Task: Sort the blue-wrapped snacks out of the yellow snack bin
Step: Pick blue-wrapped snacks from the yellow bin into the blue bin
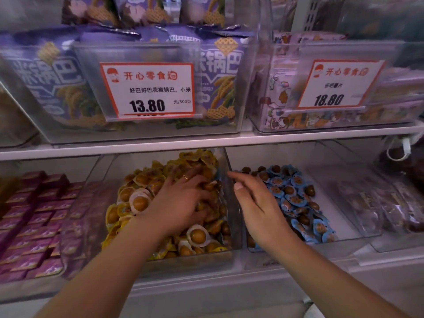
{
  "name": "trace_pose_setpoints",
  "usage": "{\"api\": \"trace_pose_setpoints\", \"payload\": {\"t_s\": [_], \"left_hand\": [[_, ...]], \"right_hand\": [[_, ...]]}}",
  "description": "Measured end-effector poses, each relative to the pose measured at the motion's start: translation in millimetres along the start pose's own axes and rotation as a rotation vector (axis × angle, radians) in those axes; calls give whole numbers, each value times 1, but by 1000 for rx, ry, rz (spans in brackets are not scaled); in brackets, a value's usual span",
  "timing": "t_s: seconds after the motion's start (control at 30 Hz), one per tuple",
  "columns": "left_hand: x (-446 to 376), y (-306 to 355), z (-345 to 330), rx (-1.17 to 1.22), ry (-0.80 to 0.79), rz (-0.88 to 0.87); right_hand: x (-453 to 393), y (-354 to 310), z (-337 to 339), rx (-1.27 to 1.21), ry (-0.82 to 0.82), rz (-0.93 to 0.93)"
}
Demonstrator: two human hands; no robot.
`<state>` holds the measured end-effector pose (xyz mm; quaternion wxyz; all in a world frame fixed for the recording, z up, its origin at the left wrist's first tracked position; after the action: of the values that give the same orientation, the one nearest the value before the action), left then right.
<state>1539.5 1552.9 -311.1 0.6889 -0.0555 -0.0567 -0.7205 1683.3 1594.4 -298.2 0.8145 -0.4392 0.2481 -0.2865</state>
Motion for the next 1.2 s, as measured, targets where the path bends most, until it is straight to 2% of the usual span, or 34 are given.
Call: {"api": "trace_pose_setpoints", "payload": {"t_s": [0.17, 0.3, 0.4, 0.47, 0.57, 0.7, 0.77, 0.9, 1.03, 1.1, 1.2], "left_hand": [[10, -46, 10, 38, 66, 172], [15, -41, 13, 2, 17, 211], [29, 2, 31, -53, 157, 101], [41, 37, 32, 121, 231, -45], [35, 58, -2, 508, 35, -108], [12, 41, -28, 681, -251, -74], [5, 37, -31, 646, -305, -83], [1, 36, -30, 421, -265, -36], [-1, 37, -19, 162, -76, 24], [-1, 43, -16, 128, -4, 8], [-3, 43, -23, 148, -36, 6]], "right_hand": [[0, 0, 0, -32, -16, 7], [-1, 1, 1, -83, -14, 15], [-2, 0, 3, -97, -1, 25], [-2, 0, 3, -97, 9, 32], [-3, 0, 4, -91, 22, 29], [-3, 0, 3, -88, 17, 31], [-2, 0, 3, -72, 16, 30], [-2, 2, 2, -73, 4, 24], [-2, 3, 2, -82, -1, 28], [-1, 2, 1, -87, -1, 28], [-2, 2, 1, -62, -2, 23]]}}
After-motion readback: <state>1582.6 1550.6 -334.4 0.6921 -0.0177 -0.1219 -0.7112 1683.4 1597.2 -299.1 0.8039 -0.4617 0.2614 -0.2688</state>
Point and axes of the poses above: each hand's wrist, its own x-axis away from the middle knuckle, its own z-axis out of the back of the hand, y = z × x, the point moved 10 cm from there along -x, towards the middle knuckle, and after that the axes turned 15 degrees about -y, right-handed, at the moved point
